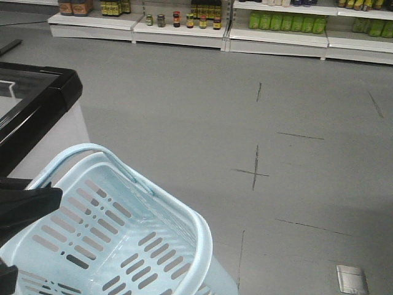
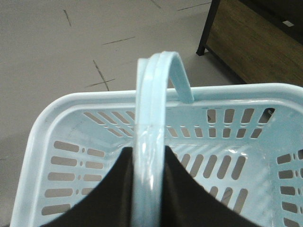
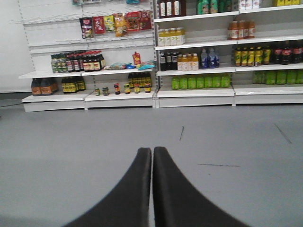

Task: Pick three apples into basket with both arms
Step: 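Drive the base along the aisle carrying the basket in the left gripper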

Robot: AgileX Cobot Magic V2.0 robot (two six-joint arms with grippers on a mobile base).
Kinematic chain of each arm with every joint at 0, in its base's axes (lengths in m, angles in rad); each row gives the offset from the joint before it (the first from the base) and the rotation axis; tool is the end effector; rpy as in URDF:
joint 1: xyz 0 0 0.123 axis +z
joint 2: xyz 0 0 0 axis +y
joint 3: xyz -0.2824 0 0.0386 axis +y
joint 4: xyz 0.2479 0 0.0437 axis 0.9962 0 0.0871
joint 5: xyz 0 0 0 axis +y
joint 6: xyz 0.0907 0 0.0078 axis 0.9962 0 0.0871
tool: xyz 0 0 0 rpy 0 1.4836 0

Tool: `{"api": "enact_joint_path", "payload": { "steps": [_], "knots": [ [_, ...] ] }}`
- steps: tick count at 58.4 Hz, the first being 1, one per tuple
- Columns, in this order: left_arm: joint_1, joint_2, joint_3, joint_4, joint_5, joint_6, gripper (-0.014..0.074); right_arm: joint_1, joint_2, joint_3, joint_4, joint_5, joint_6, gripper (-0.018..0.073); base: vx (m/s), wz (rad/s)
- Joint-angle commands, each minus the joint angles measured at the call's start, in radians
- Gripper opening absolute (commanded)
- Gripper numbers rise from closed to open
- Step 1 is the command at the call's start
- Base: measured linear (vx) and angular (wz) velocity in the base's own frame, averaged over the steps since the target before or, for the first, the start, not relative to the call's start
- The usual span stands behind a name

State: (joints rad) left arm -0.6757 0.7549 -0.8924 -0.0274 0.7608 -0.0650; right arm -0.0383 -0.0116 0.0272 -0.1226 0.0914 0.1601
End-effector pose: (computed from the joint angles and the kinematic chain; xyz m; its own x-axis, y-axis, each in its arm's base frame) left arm 0.1070 -0.0880 0.3753 -0.4511 0.2530 -0.8559 0.6019 0.7943 -0.0825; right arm 0.0567 -0.0032 0.1963 -0.0172 0.0387 -0.9991 0.0501 0.9980 0.0378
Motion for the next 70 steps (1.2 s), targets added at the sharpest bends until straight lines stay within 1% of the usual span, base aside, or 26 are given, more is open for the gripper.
{"api": "enact_joint_path", "payload": {
  "steps": [1,27,70],
  "knots": [
    [-0.005,-0.004,-0.030,-0.011,-0.091,-0.014,-0.0006,-0.003,-0.012,0.013,-0.008,-0.074,-0.008,-0.0005,0.19,-0.35],
    [-0.005,-0.004,-0.030,-0.011,-0.091,-0.014,-0.0006,-0.003,-0.012,0.013,-0.008,-0.074,-0.008,-0.0005,0.20,-0.28],
    [-0.005,-0.004,-0.030,-0.011,-0.091,-0.014,-0.0006,-0.003,-0.012,0.013,-0.008,-0.074,-0.008,-0.0005,0.24,-0.13]
  ]
}}
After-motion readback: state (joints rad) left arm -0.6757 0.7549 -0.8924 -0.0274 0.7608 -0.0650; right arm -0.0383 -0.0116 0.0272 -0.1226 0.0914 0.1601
